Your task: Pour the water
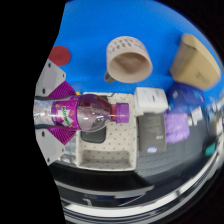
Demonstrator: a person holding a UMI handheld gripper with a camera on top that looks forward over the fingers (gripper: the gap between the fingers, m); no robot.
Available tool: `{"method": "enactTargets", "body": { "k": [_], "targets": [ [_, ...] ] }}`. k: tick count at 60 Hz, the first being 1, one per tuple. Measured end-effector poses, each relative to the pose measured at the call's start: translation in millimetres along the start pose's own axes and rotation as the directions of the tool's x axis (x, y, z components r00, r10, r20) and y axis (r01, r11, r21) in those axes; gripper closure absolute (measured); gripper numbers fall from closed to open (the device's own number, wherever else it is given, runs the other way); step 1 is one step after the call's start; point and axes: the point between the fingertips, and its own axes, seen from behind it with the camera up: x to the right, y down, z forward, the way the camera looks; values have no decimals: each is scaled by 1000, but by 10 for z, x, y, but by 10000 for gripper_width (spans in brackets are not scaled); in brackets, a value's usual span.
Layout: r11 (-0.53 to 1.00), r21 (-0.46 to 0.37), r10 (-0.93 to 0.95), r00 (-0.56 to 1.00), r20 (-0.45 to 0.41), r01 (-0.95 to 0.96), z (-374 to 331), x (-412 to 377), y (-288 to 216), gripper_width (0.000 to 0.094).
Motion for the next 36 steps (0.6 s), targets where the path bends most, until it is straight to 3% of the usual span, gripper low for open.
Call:
{"method": "enactTargets", "body": {
  "k": [9, 19, 28, 36],
  "targets": [
    [906, 37, 418, 904, 90, -423, -141, 13, 83, 605],
    [527, 47, 826, 524, 205, -849, -184, -2, 177, 604],
    [247, 44, 934, 250, 256, -968, -89, -57, 528, 605],
    [124, 49, 960, 133, 245, -991, -41, -244, 620, 605]
  ]
}}
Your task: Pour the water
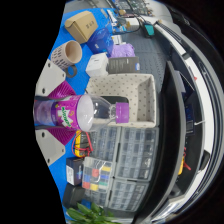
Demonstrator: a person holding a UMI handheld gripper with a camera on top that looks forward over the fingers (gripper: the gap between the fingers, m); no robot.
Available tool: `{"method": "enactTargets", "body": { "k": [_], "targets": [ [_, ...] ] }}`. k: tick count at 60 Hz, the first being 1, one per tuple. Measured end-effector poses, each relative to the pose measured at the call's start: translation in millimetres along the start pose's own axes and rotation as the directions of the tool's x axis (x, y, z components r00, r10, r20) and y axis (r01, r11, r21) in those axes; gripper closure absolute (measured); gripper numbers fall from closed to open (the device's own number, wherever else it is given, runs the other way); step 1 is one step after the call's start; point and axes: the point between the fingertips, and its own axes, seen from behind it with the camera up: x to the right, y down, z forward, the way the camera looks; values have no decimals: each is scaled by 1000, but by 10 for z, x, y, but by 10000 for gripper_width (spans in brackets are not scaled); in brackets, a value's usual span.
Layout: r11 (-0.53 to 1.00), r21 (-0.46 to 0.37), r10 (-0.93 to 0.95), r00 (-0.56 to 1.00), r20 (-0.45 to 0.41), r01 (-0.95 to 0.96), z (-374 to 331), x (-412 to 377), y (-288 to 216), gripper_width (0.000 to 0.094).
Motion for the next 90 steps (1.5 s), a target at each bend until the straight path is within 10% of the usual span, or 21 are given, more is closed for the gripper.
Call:
{"method": "enactTargets", "body": {
  "k": [27, 46, 67, 90],
  "targets": [
    [990, 129, 55, 998, -14, -53, 25, 9, 199, 553],
    [995, 66, 70, 997, -26, -68, -78, 51, 254, 137],
    [991, -93, 87, 993, -76, -94, -751, -303, 629, 118],
    [977, -42, 206, 975, -80, -210, -1289, -688, -59, 115]
  ]
}}
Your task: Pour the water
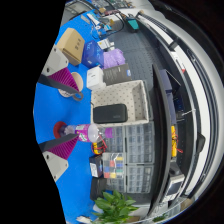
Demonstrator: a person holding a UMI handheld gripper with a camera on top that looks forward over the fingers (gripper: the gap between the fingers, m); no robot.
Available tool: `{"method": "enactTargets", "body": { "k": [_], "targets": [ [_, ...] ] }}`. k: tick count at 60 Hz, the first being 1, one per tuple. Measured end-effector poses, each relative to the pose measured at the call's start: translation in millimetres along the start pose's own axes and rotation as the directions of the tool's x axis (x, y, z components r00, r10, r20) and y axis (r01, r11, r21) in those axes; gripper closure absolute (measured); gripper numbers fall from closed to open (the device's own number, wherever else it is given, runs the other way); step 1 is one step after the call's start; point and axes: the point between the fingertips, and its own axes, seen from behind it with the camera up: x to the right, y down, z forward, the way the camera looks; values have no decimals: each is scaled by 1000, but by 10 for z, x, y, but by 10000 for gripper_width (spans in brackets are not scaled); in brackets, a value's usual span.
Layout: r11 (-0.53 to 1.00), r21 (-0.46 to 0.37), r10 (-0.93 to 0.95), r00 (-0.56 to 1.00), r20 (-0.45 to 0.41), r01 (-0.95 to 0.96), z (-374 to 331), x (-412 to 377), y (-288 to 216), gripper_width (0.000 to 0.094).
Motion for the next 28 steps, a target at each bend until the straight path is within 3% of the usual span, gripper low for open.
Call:
{"method": "enactTargets", "body": {
  "k": [28],
  "targets": [
    [996, 60, -56, 995, -88, 61, -310, 292, -438, 114]
  ]
}}
